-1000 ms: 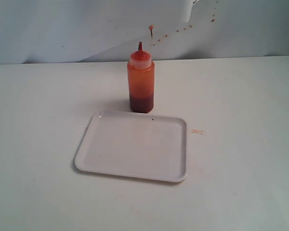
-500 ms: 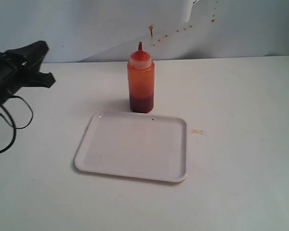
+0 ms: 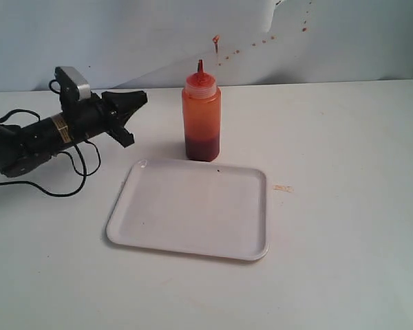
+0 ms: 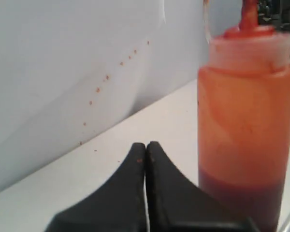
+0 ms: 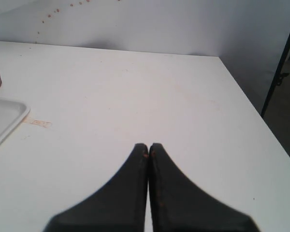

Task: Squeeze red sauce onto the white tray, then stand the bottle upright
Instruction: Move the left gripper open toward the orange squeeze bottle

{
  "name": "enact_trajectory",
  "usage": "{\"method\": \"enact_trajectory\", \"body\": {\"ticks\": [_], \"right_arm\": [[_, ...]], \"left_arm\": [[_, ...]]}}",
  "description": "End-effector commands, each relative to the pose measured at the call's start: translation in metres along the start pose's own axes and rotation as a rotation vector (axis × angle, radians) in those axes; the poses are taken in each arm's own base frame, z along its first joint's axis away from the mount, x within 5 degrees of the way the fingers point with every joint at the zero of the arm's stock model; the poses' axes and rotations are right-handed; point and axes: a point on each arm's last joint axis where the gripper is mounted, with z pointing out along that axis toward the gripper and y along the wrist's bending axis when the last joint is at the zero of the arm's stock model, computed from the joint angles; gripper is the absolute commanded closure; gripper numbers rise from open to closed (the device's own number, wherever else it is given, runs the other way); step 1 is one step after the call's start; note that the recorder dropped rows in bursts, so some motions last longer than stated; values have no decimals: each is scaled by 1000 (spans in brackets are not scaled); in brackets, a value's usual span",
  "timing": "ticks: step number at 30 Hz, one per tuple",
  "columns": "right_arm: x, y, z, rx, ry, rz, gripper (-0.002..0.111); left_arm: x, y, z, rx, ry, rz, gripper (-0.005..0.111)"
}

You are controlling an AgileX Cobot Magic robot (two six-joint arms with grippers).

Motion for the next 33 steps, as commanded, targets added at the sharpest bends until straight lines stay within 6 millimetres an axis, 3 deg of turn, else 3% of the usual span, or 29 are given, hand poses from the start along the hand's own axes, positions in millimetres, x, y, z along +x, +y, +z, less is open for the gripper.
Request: {"method": "enact_trajectory", "body": {"ticks": [1, 14, 16, 18, 20, 21, 27, 33], "right_arm": [[1, 0, 0, 8, -1, -1, 108], [1, 0, 0, 8, -1, -1, 108], [1, 0, 0, 8, -1, -1, 108], [1, 0, 0, 8, -1, -1, 108], [1, 0, 0, 8, -1, -1, 108], [1, 0, 0, 8, -1, -1, 108], [1, 0, 0, 8, -1, -1, 108], [1, 0, 0, 8, -1, -1, 108]], "left_arm": [[17, -2, 6, 83, 13, 12, 107], [22, -10, 5, 180, 63, -4, 104], [20, -10, 5, 179, 65, -49, 92], [16, -9, 5, 176, 62, -73, 65], [16, -9, 6, 174, 64, -104, 15], [16, -9, 6, 172, 63, -108, 1], [21, -16, 8, 208, 84, -116, 3], [20, -42, 30, 255, 67, -111, 3]]}}
